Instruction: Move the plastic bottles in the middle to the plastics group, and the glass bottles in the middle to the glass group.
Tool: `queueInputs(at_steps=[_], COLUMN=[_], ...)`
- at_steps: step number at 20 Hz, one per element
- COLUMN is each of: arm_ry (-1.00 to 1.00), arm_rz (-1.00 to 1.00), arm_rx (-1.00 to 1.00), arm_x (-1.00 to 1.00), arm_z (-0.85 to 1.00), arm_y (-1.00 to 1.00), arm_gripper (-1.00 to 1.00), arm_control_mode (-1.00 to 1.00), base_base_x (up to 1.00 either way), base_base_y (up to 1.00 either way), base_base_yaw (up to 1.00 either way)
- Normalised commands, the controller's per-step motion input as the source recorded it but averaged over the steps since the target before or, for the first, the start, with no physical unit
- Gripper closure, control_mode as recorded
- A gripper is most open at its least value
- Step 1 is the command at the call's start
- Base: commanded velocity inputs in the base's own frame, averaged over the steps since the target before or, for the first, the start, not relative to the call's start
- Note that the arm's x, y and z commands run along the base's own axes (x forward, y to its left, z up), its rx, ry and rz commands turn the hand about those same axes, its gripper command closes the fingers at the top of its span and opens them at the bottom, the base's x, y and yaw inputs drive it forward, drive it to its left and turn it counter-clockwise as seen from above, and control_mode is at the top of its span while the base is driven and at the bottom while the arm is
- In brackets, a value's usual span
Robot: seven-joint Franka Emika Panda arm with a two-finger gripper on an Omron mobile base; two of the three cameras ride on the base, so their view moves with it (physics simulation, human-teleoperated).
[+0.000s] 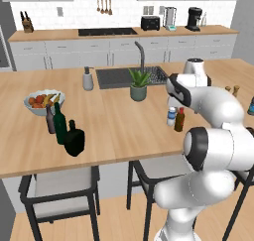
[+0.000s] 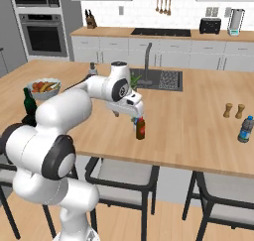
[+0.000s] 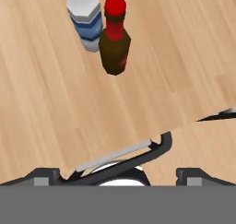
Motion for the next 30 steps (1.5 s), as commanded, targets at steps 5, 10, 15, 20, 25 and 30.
queueInputs(at_steps=[5,10,15,20,25,30], arm_ry=[0.00,-0.03,-0.07,-0.02,0.00,0.00], arm_rz=[0.12,0.19,0.13,0.05,0.00,0.00], arm_rx=[0.00,0.00,0.00,0.00,0.00,0.00], arm_x=[0.13,0.18,0.19,0.15,0.29,0.37], arm_z=[-0.02,-0.04,-0.04,-0.01,-0.11,-0.13], arm_y=[-0.58,-0.40,-0.02,0.06,0.12,0.08], arm_gripper=[-1.00,-1.00,-1.00,-1.00,-1.00,-1.00], arm_control_mode=[-1.00,-1.00,-1.00,-1.00,-1.00,-1.00], base_base_x=[0.00,0.00,0.00,0.00,0.00,0.00], base_base_y=[0.00,0.00,0.00,0.00,0.00,0.00], base_base_yaw=[0.00,0.00,0.00,0.00,0.00,0.00])
